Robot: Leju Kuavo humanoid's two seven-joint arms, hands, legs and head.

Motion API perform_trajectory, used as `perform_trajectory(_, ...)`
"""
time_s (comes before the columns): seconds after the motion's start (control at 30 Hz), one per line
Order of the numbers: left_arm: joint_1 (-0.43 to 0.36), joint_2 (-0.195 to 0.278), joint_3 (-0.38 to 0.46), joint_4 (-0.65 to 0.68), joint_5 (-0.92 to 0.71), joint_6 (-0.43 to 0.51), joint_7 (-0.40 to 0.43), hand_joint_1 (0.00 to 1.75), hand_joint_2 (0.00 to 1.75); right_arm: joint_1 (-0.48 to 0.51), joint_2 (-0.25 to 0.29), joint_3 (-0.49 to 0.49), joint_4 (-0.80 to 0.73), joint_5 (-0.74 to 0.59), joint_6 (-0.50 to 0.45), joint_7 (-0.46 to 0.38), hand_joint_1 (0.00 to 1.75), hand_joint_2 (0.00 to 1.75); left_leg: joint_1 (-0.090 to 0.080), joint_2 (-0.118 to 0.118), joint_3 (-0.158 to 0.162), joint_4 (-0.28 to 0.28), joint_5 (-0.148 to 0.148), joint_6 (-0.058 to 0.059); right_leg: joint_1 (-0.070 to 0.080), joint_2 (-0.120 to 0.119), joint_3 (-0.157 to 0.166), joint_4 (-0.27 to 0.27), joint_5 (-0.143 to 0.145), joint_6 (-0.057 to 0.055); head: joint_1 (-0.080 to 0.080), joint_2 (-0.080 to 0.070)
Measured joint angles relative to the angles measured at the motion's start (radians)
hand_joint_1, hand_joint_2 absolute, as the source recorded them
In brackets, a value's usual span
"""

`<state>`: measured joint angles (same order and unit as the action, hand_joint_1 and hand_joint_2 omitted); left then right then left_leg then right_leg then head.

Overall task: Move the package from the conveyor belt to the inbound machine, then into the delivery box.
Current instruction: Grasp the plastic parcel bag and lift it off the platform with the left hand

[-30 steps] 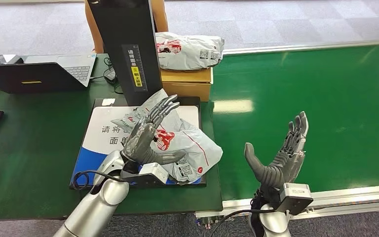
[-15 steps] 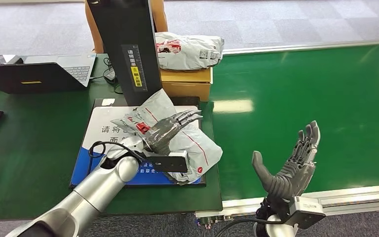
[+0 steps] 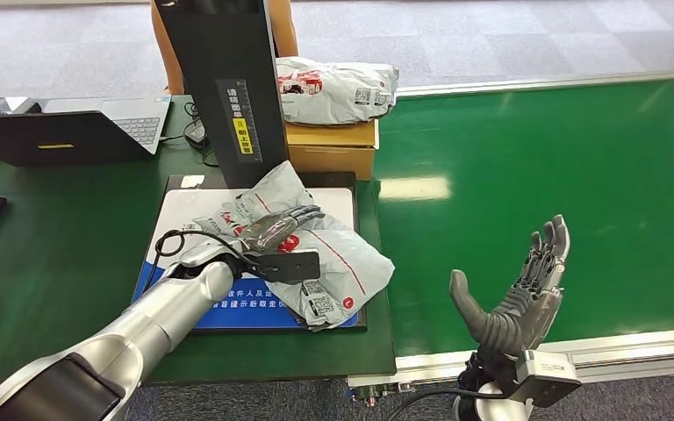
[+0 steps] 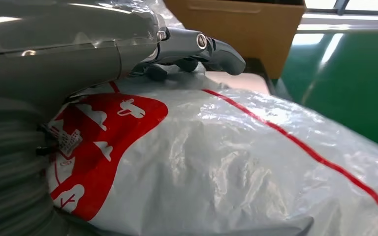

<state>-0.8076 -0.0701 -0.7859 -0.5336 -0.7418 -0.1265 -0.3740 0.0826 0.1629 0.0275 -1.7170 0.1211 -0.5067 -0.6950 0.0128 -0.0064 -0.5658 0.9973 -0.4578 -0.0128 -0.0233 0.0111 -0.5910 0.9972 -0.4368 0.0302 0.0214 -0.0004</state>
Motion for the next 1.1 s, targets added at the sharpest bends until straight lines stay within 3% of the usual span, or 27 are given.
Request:
perform_trajectory(0.2, -0.015, 0.003, -0.002, 0.073, 0.0, 0.005, 0.011, 0.0, 1.75, 0.015, 0.0, 0.0, -0.002, -0.004, -0.001, 0.0, 0.0, 1.75, 0.0, 0.0, 0.001, 0.0, 0.0, 0.0, 0.0, 0.0, 0.002, 0.0, 0.0, 0.0, 0.0, 0.0)
perform_trajectory(0.33, -0.019, 0.003, -0.002, 0.095, 0.007, 0.015, 0.023, 1.75, 1.75, 0.016, 0.0, 0.0, -0.002, -0.006, -0.001, 0.0, 0.0, 1.75, 0.0, 0.0, 0.004, 0.0, 0.0, 0.0, 0.0, 0.0, 0.004, 0.0, 0.0, 0.0, 0.0, 0.0)
perform_trajectory(0.83, -0.005, 0.013, 0.004, 0.108, 0.034, 0.133, -0.019, 1.75, 1.75, 0.023, 0.0, -0.001, 0.012, -0.006, 0.018, 0.0, 0.0, 1.75, 0.0, 0.0, 0.008, 0.0, 0.001, 0.0, 0.0, 0.0, 0.009, 0.0, 0.0, 0.0, 0.0, 0.0)
perform_trajectory(1.1, 0.042, 0.025, 0.054, 0.076, 0.057, 0.285, -0.048, 1.75, 1.75, 0.025, 0.0, -0.002, 0.017, 0.003, 0.031, 0.0, 0.0, 1.75, 0.0, 0.0, 0.007, 0.0, 0.0, 0.0, 0.0, 0.0, 0.008, 0.0, 0.0, 0.0, 0.0, 0.0)
